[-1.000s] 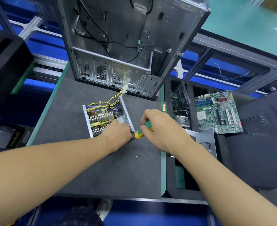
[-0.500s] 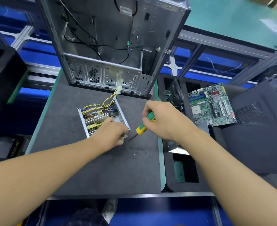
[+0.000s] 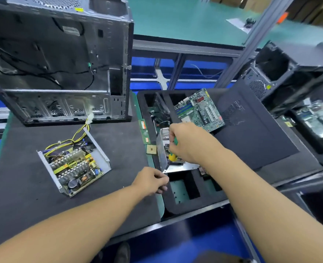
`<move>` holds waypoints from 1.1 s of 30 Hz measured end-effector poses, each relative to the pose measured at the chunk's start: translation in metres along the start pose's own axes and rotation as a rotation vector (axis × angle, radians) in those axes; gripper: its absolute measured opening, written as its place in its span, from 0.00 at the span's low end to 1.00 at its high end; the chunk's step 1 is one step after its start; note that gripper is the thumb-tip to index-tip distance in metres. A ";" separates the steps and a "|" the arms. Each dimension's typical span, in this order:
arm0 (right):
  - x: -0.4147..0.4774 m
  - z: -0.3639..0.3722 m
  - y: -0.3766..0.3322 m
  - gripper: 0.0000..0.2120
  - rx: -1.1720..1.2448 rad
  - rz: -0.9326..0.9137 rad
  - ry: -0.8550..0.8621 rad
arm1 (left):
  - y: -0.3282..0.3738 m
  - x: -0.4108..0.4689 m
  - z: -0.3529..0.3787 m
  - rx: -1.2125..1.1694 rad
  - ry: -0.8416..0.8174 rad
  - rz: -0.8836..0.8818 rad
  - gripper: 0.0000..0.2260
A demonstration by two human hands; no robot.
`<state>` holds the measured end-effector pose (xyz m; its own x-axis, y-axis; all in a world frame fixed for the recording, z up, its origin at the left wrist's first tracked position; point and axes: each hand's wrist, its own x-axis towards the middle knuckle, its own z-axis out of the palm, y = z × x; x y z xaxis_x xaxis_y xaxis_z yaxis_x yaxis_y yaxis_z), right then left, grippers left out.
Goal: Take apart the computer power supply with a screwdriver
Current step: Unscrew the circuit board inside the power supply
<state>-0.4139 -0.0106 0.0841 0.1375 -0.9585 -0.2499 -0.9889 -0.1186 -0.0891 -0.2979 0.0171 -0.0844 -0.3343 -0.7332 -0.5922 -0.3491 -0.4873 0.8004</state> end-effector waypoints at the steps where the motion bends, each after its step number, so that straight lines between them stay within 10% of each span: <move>1: -0.005 -0.001 0.008 0.05 -0.005 0.021 0.008 | 0.004 0.005 0.012 -0.040 -0.018 -0.028 0.07; 6: -0.022 -0.001 0.033 0.06 0.005 0.085 0.036 | 0.010 0.017 0.029 -0.030 -0.072 -0.072 0.11; 15: 0.008 -0.007 -0.018 0.06 0.087 -0.088 0.090 | 0.026 -0.027 -0.125 1.373 0.067 0.543 0.12; 18: 0.019 -0.002 -0.056 0.05 0.152 -0.187 0.079 | 0.018 -0.043 -0.188 1.580 0.151 0.421 0.14; 25: 0.034 0.031 -0.119 0.06 0.259 -0.377 0.008 | -0.038 -0.058 -0.245 1.374 0.206 -0.183 0.57; 33: 0.039 0.072 -0.158 0.06 0.321 -0.473 -0.112 | -0.055 -0.041 -0.224 1.471 0.495 -0.175 0.40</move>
<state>-0.2484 -0.0109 0.0190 0.5828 -0.7848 -0.2108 -0.7545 -0.4263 -0.4990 -0.0693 -0.0328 -0.0833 0.0075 -0.9405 -0.3397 -0.9679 0.0785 -0.2388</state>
